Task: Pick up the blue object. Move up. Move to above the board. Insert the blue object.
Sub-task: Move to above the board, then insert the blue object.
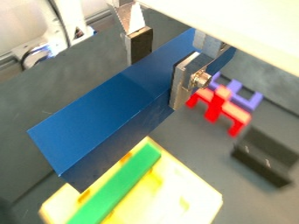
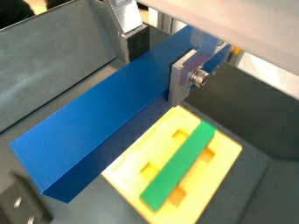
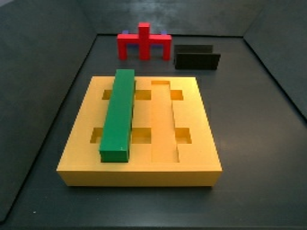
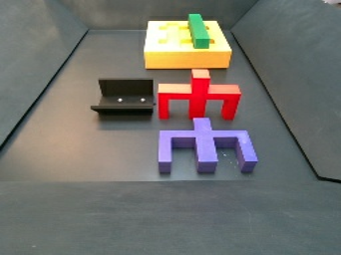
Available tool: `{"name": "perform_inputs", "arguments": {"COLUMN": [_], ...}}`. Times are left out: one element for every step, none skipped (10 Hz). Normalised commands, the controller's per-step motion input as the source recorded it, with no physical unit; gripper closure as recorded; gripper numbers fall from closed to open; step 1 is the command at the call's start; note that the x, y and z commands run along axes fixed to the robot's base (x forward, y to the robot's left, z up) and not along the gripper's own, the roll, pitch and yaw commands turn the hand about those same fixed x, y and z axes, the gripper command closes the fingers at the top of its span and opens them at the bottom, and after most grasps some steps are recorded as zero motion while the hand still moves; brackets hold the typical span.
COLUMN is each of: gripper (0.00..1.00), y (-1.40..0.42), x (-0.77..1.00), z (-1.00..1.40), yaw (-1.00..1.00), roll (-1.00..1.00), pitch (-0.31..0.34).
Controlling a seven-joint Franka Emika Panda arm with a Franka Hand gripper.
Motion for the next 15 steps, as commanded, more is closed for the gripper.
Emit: {"name": "perform_inputs", "arguments": {"gripper": [1.00,1.00,1.00,1.00,1.00,1.00,1.00,1.00,1.00,1.00,1.00,1.00,1.00,1.00,1.00], "y": [-0.26,0.00,0.00,0.00,0.00,-0.09,-0.24,-0.43,-0.49,-0.43,-0.27,-0.12,-0.06,-0.06,-0.04], "x": [0.25,0.00,0.03,0.06,0.08,0.12,0.09,0.10,0.14,0.21,0.33,0.34,0.31,0.25,0.15], "z": [0.05,-0.32,-0.68,-0.73,-0.81,-0.88,-0.94,-0.98,-0.95,-0.87,-0.77,-0.72,-0.75,-0.80,-0.82], "yaw": [0.01,0.00,0.00,0.00,0.00,0.00,0.04,0.10,0.10,0.08,0.05,0.05,0.07,0.03,0.05], "roll": [0.10,-0.04,-0.11,-0.12,-0.08,-0.04,-0.01,0.00,0.07,0.16,0.22,0.25,0.25,0.23,0.24], "pitch": [0.184,-0.086,-0.187,-0.209,-0.197,-0.187,-0.153,-0.123,-0.127,-0.106,-0.050,-0.009,0.000,0.000,0.000]}}
